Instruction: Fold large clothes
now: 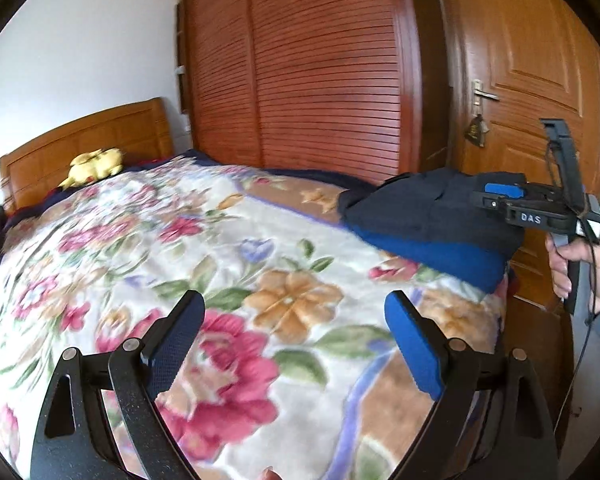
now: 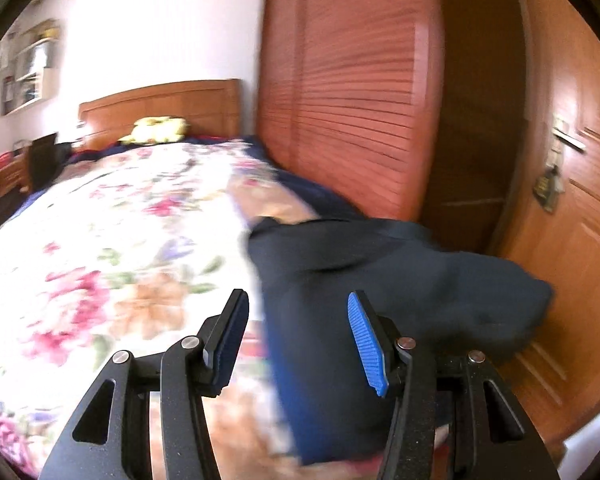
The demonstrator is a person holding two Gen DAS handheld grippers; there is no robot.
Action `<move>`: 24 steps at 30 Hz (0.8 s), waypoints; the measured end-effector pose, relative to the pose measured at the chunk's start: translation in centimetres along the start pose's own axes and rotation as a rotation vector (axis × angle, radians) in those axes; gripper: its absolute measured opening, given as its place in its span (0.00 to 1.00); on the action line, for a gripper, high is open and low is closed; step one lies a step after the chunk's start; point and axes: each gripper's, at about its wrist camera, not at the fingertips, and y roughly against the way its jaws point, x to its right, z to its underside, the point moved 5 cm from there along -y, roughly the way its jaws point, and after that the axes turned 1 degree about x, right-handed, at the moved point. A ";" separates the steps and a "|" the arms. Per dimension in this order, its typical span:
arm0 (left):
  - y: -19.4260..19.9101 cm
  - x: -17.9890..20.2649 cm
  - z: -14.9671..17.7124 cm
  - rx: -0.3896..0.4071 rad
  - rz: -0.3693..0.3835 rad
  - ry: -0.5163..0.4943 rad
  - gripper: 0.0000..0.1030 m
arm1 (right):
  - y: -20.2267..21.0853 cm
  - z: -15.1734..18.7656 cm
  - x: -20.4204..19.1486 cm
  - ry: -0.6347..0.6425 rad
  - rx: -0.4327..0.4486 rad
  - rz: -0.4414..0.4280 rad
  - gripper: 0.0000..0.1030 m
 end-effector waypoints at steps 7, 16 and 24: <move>2.3 -5.7 4.4 -0.023 -0.115 0.054 0.89 | 0.8 0.4 -11.4 0.049 0.018 -0.222 0.65; 4.8 -13.4 10.3 -0.046 -0.269 0.140 0.89 | -1.1 3.0 -21.7 0.059 -0.010 -0.368 0.69; 6.5 -19.7 14.1 -0.051 -0.375 0.218 0.89 | -5.1 3.4 -28.5 0.089 -0.024 -0.447 0.69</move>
